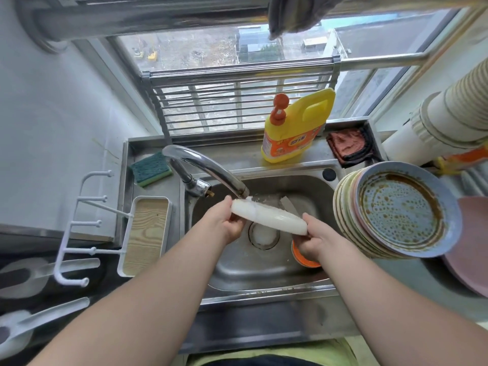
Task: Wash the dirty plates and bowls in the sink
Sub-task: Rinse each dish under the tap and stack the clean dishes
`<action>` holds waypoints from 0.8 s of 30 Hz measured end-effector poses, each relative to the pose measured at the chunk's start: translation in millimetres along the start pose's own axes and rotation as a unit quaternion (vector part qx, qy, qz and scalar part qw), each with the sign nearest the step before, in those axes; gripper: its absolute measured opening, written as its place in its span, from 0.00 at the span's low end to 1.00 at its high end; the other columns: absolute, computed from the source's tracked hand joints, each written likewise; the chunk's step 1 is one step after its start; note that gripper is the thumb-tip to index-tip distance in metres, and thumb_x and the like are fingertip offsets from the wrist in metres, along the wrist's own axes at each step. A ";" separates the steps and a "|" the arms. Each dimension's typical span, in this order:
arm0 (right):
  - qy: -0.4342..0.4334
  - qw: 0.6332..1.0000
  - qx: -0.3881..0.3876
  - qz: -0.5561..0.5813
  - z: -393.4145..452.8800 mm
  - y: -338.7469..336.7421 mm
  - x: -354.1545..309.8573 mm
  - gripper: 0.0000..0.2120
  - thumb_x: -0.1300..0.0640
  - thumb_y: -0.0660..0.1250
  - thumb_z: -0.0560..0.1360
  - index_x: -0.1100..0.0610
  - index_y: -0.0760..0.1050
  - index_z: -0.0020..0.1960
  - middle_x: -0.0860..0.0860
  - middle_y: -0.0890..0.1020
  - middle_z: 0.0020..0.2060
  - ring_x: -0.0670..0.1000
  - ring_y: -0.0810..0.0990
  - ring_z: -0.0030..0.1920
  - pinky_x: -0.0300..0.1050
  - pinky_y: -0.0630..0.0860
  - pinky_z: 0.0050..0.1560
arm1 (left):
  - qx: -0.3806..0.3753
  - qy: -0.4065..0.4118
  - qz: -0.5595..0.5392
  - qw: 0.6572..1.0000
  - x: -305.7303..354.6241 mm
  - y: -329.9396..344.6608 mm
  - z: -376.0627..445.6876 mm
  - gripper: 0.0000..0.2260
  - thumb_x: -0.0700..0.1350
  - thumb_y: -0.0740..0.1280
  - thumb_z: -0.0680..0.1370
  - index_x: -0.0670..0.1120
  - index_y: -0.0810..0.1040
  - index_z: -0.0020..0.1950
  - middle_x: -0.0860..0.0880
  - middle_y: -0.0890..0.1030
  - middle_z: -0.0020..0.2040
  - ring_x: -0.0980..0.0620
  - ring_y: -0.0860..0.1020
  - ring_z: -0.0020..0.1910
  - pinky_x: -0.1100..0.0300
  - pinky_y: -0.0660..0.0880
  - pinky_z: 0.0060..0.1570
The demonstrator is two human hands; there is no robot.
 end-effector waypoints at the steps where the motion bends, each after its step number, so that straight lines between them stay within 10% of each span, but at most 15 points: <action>1: -0.002 1.000 -0.016 0.025 -4.9 6.8 -4.6 0.11 0.58 0.69 0.84 0.66 0.78 0.60 0.62 0.86 0.40 0.62 0.85 0.28 0.55 0.78 0.20 | 0.017 -0.009 -0.047 0.999 -1.1 -7.9 3.5 0.12 0.45 0.67 0.85 0.35 0.78 0.59 0.40 0.85 0.47 0.44 0.86 0.43 0.49 0.79 0.20; 7: -0.020 0.996 -0.084 0.009 -32.1 63.5 -0.4 0.13 0.55 0.70 0.83 0.66 0.76 0.57 0.63 0.84 0.49 0.63 0.86 0.46 0.60 0.85 0.43 | 0.040 -0.044 -0.163 0.985 -0.5 -60.3 22.0 0.13 0.46 0.70 0.83 0.36 0.80 0.59 0.43 0.83 0.43 0.45 0.82 0.26 0.58 0.77 0.20; 13: -0.141 0.952 -0.116 -0.245 -61.9 110.5 15.8 0.21 0.50 0.72 0.81 0.62 0.70 0.65 0.62 0.81 0.57 0.57 0.88 0.37 0.54 0.83 0.32 | 0.048 -0.120 -0.078 0.989 -28.9 -108.4 13.1 0.08 0.40 0.75 0.79 0.36 0.80 0.51 0.43 0.83 0.40 0.46 0.81 0.24 0.60 0.76 0.18; 16: -0.197 0.902 -0.129 -0.361 -70.6 115.7 28.6 0.20 0.44 0.68 0.83 0.57 0.68 0.64 0.59 0.81 0.61 0.58 0.87 0.49 0.53 0.84 0.37 | 0.064 -0.145 -0.009 0.987 -44.3 -115.7 6.4 0.05 0.38 0.70 0.80 0.39 0.78 0.45 0.43 0.80 0.29 0.47 0.79 0.20 0.61 0.74 0.17; 24: -0.334 0.739 -0.167 -0.561 -103.4 65.7 26.8 0.09 0.44 0.62 0.83 0.48 0.76 0.54 0.52 0.84 0.50 0.54 0.83 0.48 0.60 0.85 0.46 | 0.049 -0.081 0.129 0.987 -41.8 -100.8 -4.3 0.12 0.52 0.67 0.84 0.44 0.81 0.54 0.40 0.86 0.50 0.41 0.82 0.51 0.45 0.79 0.51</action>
Point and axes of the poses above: each hand's wrist, its own z-axis towards the middle knuckle, its own y-axis out of the palm, x = y × z, the point moved 6 cm from there along z, towards the middle knuckle
